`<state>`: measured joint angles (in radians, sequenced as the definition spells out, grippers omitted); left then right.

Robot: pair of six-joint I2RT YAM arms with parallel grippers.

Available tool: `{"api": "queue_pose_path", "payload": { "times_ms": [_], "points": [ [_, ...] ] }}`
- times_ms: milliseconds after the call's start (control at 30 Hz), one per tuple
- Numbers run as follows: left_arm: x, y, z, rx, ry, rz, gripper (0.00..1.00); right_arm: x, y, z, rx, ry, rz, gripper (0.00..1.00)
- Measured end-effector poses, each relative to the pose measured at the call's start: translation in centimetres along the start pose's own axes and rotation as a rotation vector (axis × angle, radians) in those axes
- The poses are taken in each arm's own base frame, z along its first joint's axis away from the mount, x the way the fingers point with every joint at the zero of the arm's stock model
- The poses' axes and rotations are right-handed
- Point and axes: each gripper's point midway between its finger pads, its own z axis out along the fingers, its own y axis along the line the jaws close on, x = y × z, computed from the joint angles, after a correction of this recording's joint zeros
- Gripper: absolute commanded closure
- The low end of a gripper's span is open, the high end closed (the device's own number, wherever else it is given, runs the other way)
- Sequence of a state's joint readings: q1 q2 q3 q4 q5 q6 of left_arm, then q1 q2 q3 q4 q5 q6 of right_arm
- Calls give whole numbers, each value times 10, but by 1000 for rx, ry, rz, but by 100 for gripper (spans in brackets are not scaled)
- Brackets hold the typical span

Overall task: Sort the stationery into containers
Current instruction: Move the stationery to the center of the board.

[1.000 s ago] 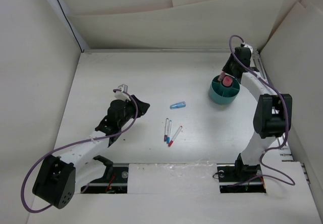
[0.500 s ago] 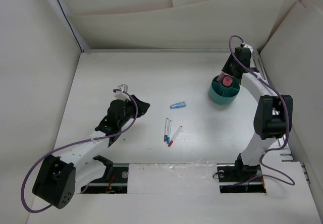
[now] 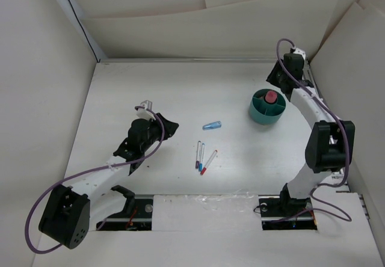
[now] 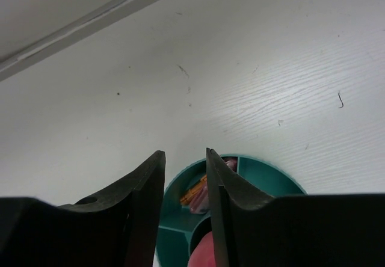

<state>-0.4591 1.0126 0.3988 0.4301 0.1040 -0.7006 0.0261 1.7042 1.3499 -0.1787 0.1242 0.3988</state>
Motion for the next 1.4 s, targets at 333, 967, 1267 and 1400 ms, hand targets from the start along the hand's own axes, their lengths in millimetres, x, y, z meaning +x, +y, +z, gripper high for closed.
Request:
{"api": "queue_pose_path", "payload": {
  "times_ms": [333,967,1267,1400],
  "points": [
    [8,8,5,-26,27,-3,72,6,92,-62,-213,-32,-83,100],
    [5,6,3,-21,17,-5,75,277,118,-110,-294,505,-332,100],
    [4,5,3,-17,12,-5,76,294,112,-89,-234,526,-329,100],
    [3,4,2,-15,9,-5,76,287,114,-76,-214,505,-312,100]
  ]
}}
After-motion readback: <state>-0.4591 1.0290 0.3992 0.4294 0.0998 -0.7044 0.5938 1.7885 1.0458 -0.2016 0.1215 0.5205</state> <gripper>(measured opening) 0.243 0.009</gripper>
